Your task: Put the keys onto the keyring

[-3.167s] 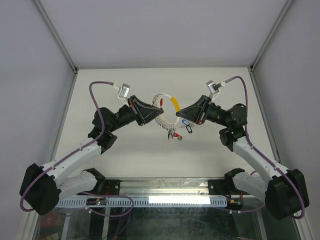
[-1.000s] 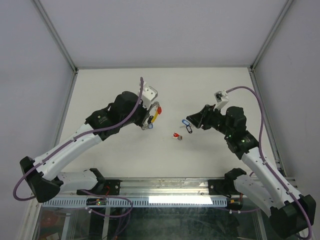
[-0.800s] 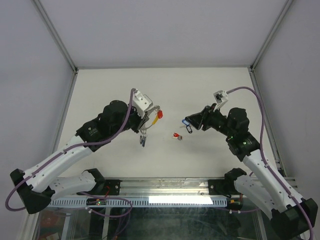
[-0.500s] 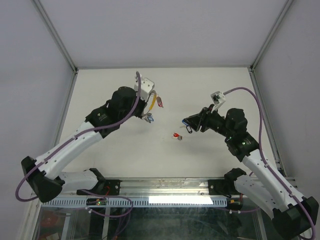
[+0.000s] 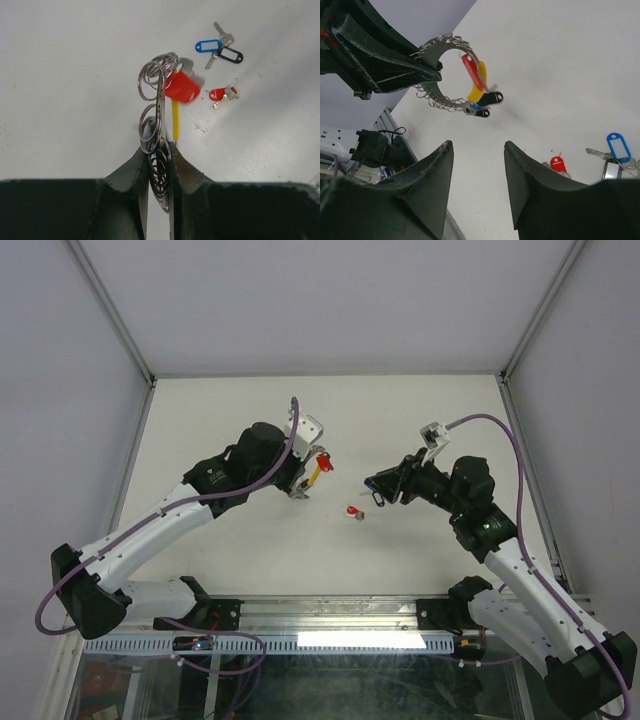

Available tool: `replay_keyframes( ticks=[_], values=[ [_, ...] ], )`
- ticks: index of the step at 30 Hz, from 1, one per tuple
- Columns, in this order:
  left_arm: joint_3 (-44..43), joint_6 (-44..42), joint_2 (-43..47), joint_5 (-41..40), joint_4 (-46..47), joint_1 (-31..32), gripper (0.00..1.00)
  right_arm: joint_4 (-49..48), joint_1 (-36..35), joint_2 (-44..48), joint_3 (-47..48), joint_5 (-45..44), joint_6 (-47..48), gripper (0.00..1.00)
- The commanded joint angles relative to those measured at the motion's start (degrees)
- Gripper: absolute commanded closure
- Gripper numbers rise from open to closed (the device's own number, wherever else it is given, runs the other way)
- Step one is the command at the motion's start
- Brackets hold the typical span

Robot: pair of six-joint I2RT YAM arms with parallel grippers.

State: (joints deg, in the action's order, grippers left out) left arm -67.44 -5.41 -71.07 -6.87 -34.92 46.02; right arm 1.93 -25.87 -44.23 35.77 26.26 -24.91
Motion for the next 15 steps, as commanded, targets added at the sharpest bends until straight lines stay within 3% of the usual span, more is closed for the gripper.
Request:
replay_keyframes(
  ticks=[1, 8, 15],
  values=[
    [4.50, -0.50, 7.40, 8.34, 11.29, -0.45, 1.00, -7.14, -1.53, -0.13, 0.27, 5.78, 1.96, 0.52],
    [19.78, 1.98, 18.36, 21.28, 30.57, -0.36, 1.00, -9.44, -7.17, 3.28, -1.32, 2.50, 4.42, 0.51],
    [24.83, 3.69, 22.13, 26.26, 37.90, -0.39, 1.00, -11.54, -9.70, 7.41, -2.66, 0.72, 6.45, 0.53]
  ],
)
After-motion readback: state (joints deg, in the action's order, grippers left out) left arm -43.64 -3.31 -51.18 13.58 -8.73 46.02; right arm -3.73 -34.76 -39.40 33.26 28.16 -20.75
